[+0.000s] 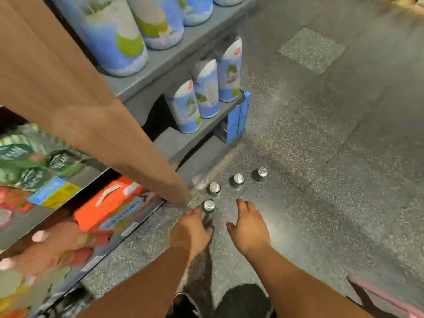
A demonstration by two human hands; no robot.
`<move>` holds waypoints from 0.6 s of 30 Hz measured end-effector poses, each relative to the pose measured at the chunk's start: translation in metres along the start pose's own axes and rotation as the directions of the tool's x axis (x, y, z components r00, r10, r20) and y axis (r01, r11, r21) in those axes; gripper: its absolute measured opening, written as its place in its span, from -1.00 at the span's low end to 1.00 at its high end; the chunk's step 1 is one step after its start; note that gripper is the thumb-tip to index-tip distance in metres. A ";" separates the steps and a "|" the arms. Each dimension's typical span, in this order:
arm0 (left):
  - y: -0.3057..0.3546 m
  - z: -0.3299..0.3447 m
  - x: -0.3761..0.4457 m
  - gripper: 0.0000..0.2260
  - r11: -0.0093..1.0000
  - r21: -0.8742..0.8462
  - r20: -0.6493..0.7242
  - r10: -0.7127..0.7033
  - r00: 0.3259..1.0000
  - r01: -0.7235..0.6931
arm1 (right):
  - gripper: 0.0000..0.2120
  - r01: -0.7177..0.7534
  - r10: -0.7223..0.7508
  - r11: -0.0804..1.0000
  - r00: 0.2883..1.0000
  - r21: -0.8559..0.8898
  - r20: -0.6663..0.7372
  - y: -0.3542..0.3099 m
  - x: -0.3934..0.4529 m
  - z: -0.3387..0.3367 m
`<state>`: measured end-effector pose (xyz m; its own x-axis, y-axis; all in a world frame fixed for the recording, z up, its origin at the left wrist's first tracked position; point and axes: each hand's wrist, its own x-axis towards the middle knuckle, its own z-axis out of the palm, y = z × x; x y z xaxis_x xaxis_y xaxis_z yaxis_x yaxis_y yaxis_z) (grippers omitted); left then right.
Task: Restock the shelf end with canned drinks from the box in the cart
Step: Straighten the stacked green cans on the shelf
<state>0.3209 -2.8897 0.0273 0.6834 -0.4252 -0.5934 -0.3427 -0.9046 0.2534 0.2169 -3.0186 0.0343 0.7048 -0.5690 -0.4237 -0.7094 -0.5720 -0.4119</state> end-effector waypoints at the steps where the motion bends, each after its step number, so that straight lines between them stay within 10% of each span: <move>1: -0.006 0.022 0.030 -0.40 1.000 -0.023 0.007 -0.009 1.000 0.009 | -0.33 0.014 -0.014 1.000 1.000 -0.008 0.011 0.015 0.027 0.026; 18: -0.058 0.218 0.298 0.04 1.000 0.029 -0.022 0.006 1.000 -0.005 | -0.26 0.188 -0.188 0.982 0.982 0.009 0.020 0.070 0.303 0.241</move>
<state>0.4044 -2.9571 -0.3306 0.6951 -0.4311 -0.5753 -0.3652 -0.9011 0.2339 0.3795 -3.0886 -0.3176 0.8255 -0.4394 -0.3543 -0.5641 -0.6635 -0.4915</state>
